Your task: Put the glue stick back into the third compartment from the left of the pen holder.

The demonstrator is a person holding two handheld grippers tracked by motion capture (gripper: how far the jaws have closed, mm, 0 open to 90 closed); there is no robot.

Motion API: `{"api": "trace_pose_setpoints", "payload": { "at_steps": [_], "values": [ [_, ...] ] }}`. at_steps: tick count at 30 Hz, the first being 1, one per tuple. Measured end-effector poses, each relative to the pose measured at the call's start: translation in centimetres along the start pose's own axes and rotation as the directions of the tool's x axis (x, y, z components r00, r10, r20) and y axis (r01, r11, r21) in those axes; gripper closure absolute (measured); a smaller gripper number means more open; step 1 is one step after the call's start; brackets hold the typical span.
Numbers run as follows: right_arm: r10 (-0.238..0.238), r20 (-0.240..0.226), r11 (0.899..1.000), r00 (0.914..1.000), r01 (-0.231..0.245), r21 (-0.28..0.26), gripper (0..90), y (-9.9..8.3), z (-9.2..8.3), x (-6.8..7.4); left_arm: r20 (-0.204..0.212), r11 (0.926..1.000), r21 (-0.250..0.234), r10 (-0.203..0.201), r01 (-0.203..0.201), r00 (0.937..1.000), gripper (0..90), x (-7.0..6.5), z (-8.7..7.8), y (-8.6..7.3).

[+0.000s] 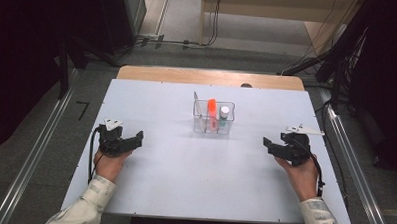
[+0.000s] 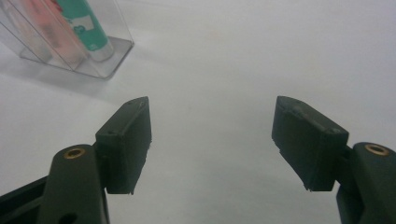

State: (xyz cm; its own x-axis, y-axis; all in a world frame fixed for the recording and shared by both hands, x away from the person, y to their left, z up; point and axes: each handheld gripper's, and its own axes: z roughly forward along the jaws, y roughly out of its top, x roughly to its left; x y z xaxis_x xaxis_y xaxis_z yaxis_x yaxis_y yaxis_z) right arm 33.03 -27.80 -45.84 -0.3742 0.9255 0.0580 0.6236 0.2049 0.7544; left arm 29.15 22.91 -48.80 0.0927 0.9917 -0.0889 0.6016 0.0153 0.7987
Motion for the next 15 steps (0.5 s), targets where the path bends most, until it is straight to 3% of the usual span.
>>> {"api": "trace_pose_setpoints", "payload": {
  "at_steps": [7,10,15],
  "values": [
    [0.005,0.035,1.000,0.9994,-0.006,0.022,27.1,-0.9,-0.7,-1.2,0.012,0.9997,-0.004,0.022,-0.022,0.9997,16.8,-0.3,-0.7,-0.3],
    [0.008,0.046,0.999,0.9989,-0.009,0.034,27.2,-1.4,-1.0,-1.5,-0.002,0.9978,-0.019,0.064,-0.064,0.9980,16.8,-0.6,-1.1,-0.4],
    [0.018,0.058,0.999,0.9982,-0.021,0.049,27.1,-2.4,-1.6,-2.2,0.005,0.9960,-0.028,0.085,-0.085,0.9963,16.8,-1.0,-1.7,-0.7]
  ]
}}
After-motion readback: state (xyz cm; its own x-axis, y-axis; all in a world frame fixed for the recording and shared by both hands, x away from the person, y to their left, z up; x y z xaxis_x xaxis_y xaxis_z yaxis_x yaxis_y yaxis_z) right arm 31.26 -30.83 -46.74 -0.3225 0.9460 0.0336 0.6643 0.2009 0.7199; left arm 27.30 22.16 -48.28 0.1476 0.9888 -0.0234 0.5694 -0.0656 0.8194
